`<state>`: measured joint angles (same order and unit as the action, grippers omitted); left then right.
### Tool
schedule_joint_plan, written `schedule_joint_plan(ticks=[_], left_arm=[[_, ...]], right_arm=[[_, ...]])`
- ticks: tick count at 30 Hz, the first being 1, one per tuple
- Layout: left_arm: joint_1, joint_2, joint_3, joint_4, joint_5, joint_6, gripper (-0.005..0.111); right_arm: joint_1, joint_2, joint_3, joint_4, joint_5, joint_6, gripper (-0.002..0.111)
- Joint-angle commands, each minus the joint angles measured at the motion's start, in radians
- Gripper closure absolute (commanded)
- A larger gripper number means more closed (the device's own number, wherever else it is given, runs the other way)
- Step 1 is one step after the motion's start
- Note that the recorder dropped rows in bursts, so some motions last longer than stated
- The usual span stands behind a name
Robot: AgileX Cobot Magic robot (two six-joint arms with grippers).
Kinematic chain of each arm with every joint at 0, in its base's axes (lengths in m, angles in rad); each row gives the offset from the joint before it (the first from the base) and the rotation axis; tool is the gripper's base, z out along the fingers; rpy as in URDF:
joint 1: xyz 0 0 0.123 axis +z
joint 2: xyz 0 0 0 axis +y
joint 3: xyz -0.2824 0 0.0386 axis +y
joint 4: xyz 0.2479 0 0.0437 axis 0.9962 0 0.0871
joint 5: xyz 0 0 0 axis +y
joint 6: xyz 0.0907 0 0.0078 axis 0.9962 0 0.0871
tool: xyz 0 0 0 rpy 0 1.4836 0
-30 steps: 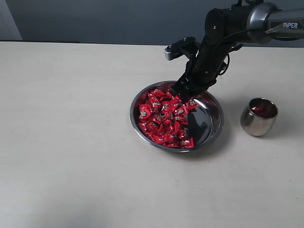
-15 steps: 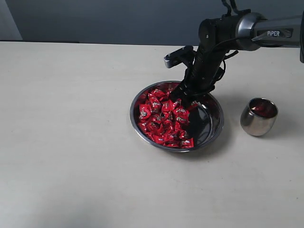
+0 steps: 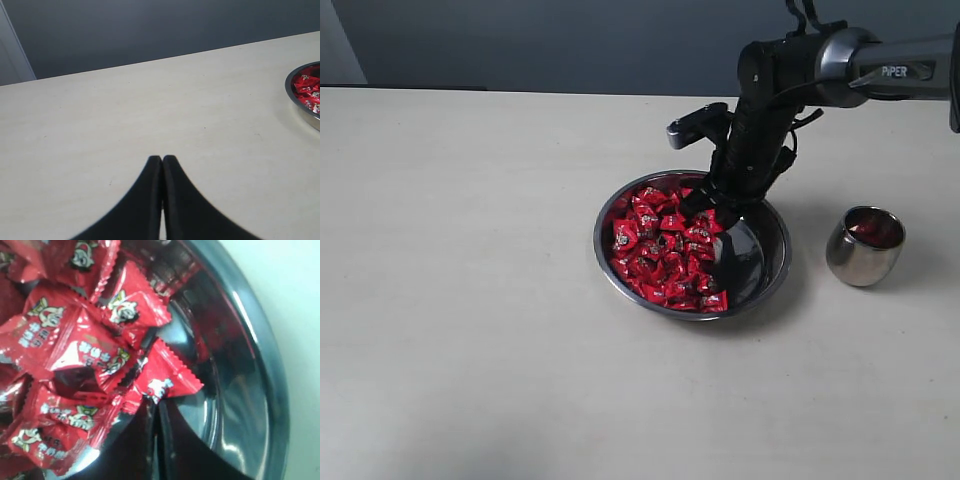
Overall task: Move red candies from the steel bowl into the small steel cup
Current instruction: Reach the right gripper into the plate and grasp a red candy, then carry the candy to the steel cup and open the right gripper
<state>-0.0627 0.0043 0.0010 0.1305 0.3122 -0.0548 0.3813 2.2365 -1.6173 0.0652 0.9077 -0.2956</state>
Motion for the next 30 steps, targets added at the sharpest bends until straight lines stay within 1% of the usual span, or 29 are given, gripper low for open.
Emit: schedule_joint_plan(ticks=[1,5,10,13,18,22,26,30], left_arm=[[-0.011,-0.004,-0.001,0.002,-0.005,-0.006,0.106],[-0.011,-0.004,-0.001,0.002,-0.005,-0.006,0.106],[-0.011,-0.004,-0.001,0.002,-0.005,-0.006,0.106],[-0.011,-0.004,-0.001,0.002,-0.005,-0.006,0.106],[-0.011,-0.004,-0.001,0.002,-0.005,-0.006,0.106],[-0.011,-0.004,-0.001,0.002,-0.005,-0.006,0.106],[-0.011,-0.004,-0.001,0.002,-0.005,-0.006,0.106],[-0.011,-0.004,-0.001,0.002,-0.005,-0.006,0.106]], right_arm=[[-0.001,-0.026,-0.006,-0.01,0.014,0.003,0.108],[-0.001,-0.064,-0.006,-0.016,0.082,0.003,0.108],[-0.001,-0.143,-0.006,-0.016,0.116,0.004,0.108],[-0.017,-0.203,-0.006,-0.015,0.186,0.024,0.108],[-0.084,-0.318,0.033,-0.015,0.252,0.045,0.108],[-0.158,-0.391,0.085,-0.015,0.312,0.045,0.108],[-0.23,-0.436,0.154,-0.015,0.313,0.045,0.108],[-0.266,-0.44,0.207,-0.013,0.313,0.045,0.108]])
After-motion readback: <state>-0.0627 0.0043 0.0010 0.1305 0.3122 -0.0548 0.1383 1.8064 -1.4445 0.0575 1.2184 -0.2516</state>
